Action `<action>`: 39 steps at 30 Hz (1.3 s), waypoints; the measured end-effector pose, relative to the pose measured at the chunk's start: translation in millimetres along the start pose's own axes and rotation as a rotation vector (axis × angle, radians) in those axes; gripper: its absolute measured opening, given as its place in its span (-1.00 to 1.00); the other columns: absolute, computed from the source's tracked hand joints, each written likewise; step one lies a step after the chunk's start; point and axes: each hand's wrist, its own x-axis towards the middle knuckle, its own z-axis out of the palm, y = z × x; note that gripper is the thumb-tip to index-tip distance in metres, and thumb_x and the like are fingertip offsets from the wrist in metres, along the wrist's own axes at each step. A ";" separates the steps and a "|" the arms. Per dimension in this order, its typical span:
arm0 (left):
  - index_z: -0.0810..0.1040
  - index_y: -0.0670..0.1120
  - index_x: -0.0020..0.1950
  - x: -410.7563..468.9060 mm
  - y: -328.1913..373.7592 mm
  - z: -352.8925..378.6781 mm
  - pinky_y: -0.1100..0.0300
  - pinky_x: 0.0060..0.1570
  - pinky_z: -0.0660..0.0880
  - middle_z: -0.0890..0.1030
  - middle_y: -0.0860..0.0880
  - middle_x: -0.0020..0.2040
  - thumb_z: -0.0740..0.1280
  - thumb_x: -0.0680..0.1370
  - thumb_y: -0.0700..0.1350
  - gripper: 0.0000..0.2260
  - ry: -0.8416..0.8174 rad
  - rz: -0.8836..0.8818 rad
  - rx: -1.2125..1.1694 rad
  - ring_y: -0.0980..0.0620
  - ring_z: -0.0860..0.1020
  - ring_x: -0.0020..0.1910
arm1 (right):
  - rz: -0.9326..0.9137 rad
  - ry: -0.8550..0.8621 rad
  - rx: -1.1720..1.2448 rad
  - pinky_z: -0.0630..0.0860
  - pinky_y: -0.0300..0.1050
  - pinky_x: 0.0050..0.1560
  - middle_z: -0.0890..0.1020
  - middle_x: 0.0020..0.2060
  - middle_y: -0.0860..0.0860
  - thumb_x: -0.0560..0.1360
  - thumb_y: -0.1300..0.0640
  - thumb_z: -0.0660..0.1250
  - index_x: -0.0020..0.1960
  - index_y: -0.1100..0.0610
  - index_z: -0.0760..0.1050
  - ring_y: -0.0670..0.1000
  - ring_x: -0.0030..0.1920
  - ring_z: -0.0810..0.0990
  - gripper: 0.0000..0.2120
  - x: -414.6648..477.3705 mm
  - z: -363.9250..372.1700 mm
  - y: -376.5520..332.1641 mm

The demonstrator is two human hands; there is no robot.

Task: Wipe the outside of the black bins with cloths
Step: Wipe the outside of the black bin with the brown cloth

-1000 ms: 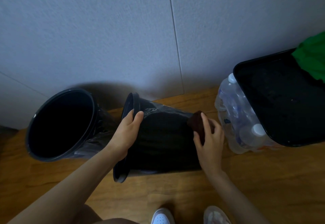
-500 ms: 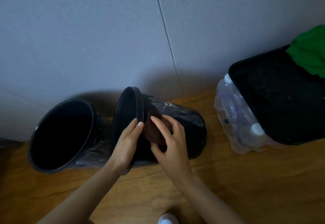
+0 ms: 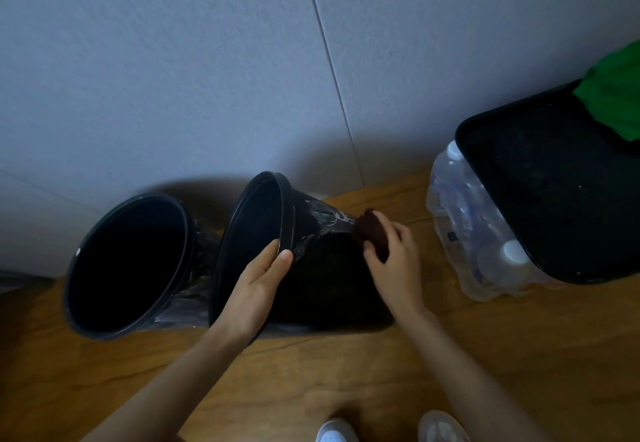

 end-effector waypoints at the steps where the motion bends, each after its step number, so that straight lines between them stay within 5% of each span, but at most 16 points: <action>1: 0.40 -0.10 0.36 -0.4 1.3 0.6 0.00 0.36 0.33 0.54 -0.05 0.27 0.26 0.52 0.14 -0.51 -0.003 -0.009 0.001 0.03 0.46 0.30 | -0.025 0.014 -0.003 0.34 -0.14 0.25 0.36 0.28 0.03 0.51 0.13 0.30 0.42 -0.06 0.28 0.04 0.29 0.33 -0.49 -7.6 1.3 -3.4; 6: 0.45 -0.13 0.31 0.8 -2.7 3.4 0.05 0.34 0.33 0.55 -0.04 0.25 0.21 0.58 0.06 -0.61 0.048 -0.005 -0.030 0.05 0.48 0.28 | -0.259 0.003 0.083 0.26 -0.25 0.27 0.38 0.29 -0.03 0.42 0.18 0.37 0.39 -0.10 0.32 -0.05 0.32 0.30 -0.41 -56.4 12.5 -46.9; 10: 0.56 -0.08 -0.08 0.2 -5.8 -1.2 0.22 -0.04 0.45 0.63 0.04 -0.18 0.12 0.62 -0.08 -0.76 0.038 0.004 -0.010 0.09 0.58 -0.09 | -0.366 0.004 0.103 0.26 -0.31 0.24 0.45 0.22 -0.14 0.31 0.17 0.37 0.30 -0.08 0.41 -0.11 0.27 0.31 -0.43 -72.0 19.2 -64.3; 17: 0.55 -0.14 -0.06 -1.5 -1.7 -5.4 0.25 -0.16 0.47 0.60 -0.04 -0.20 0.12 0.61 -0.09 -0.75 0.039 0.010 0.025 0.07 0.57 -0.18 | -0.393 -0.030 0.074 0.36 -0.10 0.24 0.50 0.19 -0.12 0.37 0.06 0.23 0.24 -0.05 0.48 0.00 0.22 0.33 -0.57 -48.3 19.4 -68.9; 23: 0.54 -0.12 0.07 -4.3 0.8 -7.2 0.11 0.07 0.48 0.63 -0.11 -0.01 0.10 0.61 -0.05 -0.73 0.054 -0.043 0.026 -0.04 0.59 0.04 | -0.173 -0.101 -0.069 0.37 0.07 0.24 0.45 0.27 -0.09 0.48 0.05 0.29 0.34 -0.05 0.39 0.05 0.27 0.32 -0.57 -1.9 13.1 -61.2; 28: 0.44 -0.01 0.32 -1.1 1.6 -5.2 -0.03 0.37 0.30 0.53 -0.04 0.28 0.18 0.51 0.23 -0.53 0.056 -0.075 0.032 0.00 0.45 0.30 | -0.273 -0.041 -0.065 0.33 0.01 0.29 0.44 0.27 -0.10 0.40 0.11 0.36 0.34 -0.09 0.37 0.02 0.30 0.27 -0.48 -39.3 16.3 -60.8; 34: 0.49 -0.22 0.07 5.8 1.2 -6.2 0.04 -0.04 0.51 0.57 -0.26 0.02 0.10 0.62 -0.02 -0.69 0.126 -0.084 0.055 -0.19 0.56 0.03 | -0.480 0.032 -0.174 0.38 -0.04 0.14 0.40 0.24 -0.09 0.23 0.07 0.47 0.32 -0.11 0.31 0.03 0.26 0.29 -0.30 -77.8 42.2 -54.7; 39: 0.53 -0.15 0.02 13.7 -4.6 -18.5 -0.15 0.20 0.43 0.60 -0.21 0.00 0.11 0.61 0.04 -0.69 0.191 -0.128 0.045 -0.20 0.55 0.07 | -0.132 0.161 -0.174 0.33 0.00 0.24 0.36 0.31 -0.06 0.37 0.06 0.28 0.37 -0.13 0.26 0.05 0.33 0.25 -0.42 -52.7 31.4 -5.2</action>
